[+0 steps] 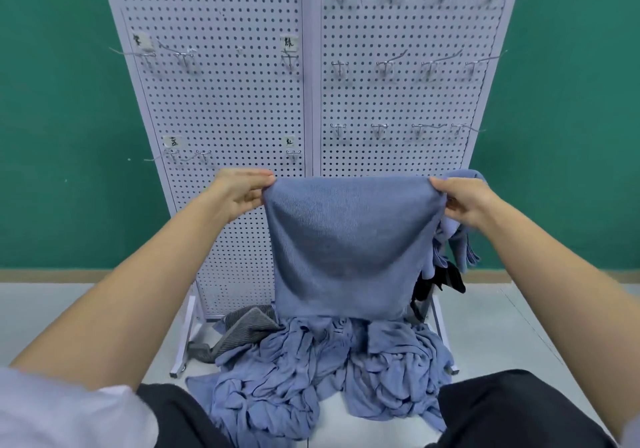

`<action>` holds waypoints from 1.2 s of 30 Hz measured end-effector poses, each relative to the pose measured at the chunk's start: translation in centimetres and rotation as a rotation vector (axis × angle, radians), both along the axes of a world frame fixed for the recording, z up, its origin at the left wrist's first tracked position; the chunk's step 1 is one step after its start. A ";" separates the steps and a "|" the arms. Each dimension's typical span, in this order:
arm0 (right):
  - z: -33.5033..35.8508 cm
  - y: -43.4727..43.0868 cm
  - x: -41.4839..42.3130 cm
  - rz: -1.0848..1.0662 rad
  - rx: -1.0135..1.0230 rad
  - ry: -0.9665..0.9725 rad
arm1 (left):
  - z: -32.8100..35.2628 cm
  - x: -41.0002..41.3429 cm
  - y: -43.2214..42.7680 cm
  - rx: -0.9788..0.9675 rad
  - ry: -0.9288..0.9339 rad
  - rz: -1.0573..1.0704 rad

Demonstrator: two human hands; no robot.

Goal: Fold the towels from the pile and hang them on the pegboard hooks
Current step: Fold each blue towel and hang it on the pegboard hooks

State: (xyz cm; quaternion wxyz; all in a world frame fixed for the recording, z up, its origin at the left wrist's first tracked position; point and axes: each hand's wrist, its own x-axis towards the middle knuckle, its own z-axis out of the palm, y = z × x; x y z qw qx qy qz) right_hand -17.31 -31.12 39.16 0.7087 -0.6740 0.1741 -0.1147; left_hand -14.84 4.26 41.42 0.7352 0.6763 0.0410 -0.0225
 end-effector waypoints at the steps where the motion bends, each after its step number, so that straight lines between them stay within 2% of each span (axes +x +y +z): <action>1: 0.3 -0.1 -0.1 -0.012 -0.023 -0.009 | 0.4 0.0 -0.1 0.005 -0.012 0.008; 7: 1.9 -0.4 -0.3 -0.011 -0.140 -0.050 | 1.7 0.0 0.1 0.078 -0.067 0.040; 15: 2.4 0.0 0.1 0.164 -0.172 -0.064 | 1.8 0.6 1.1 0.166 -0.095 -0.015; 18: 2.1 0.3 0.2 0.185 -0.320 -0.082 | 1.2 1.0 1.6 0.365 -0.177 -0.007; 23: 0.9 0.4 0.1 0.147 -0.842 -0.088 | 0.0 1.3 2.1 0.845 -0.388 -0.043; 25: 0.5 0.6 0.1 0.134 -0.938 -0.084 | -0.6 1.6 2.3 0.994 -0.424 -0.052; 27: 0.0 0.6 0.2 0.126 -1.003 -0.066 | -1.3 2.1 3.0 1.032 -0.401 -0.044; 29: -0.7 0.5 0.1 0.109 -1.037 -0.068 | -2.3 2.8 3.8 0.973 -0.341 -0.060; 31: -1.6 0.1 0.1 0.108 -0.921 -0.101 | -3.4 3.2 4.5 0.794 -0.242 -0.087; 36: -4.3 0.5 -0.3 0.227 -0.085 -0.139 | -6.6 3.5 5.6 -0.063 0.003 -0.211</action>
